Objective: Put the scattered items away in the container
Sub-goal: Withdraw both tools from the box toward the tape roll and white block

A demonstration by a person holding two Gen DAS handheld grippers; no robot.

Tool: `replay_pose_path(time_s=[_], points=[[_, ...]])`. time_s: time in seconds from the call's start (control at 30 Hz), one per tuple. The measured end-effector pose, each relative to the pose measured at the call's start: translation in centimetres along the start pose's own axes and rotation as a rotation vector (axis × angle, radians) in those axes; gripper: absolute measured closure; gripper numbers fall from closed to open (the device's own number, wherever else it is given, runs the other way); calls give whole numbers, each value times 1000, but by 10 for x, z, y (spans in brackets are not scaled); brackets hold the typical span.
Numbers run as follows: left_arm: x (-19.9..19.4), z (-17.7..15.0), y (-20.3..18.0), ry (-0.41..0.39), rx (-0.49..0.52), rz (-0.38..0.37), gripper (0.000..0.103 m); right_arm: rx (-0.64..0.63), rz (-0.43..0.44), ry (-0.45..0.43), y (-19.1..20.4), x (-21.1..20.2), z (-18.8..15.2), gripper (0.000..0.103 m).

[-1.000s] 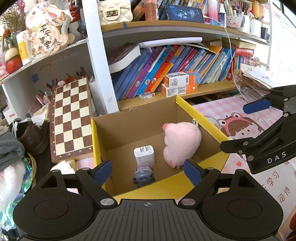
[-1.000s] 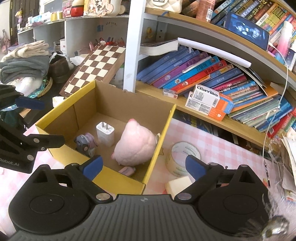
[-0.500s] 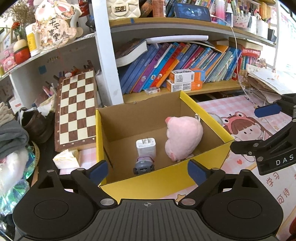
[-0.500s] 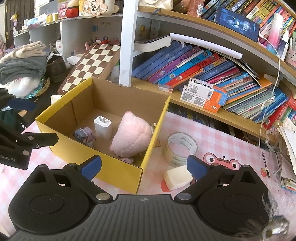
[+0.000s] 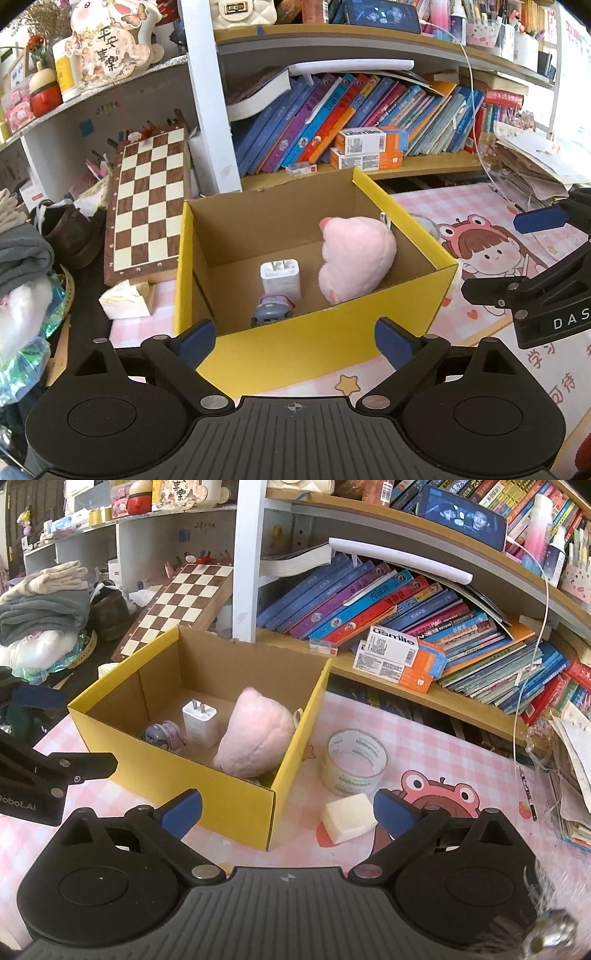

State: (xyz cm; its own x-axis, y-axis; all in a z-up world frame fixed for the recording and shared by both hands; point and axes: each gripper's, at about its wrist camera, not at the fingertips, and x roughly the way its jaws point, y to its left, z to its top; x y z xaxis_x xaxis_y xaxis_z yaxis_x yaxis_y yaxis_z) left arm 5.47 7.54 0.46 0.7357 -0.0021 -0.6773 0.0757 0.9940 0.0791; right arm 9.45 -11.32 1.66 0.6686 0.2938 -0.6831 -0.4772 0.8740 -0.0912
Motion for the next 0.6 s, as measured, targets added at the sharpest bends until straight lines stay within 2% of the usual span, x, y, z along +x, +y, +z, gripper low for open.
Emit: replay_pose_path(time_s=[0.6], points=[[10,-1,-37,33,2,-24,8,41,-11,15,-27,-3,-21,2]])
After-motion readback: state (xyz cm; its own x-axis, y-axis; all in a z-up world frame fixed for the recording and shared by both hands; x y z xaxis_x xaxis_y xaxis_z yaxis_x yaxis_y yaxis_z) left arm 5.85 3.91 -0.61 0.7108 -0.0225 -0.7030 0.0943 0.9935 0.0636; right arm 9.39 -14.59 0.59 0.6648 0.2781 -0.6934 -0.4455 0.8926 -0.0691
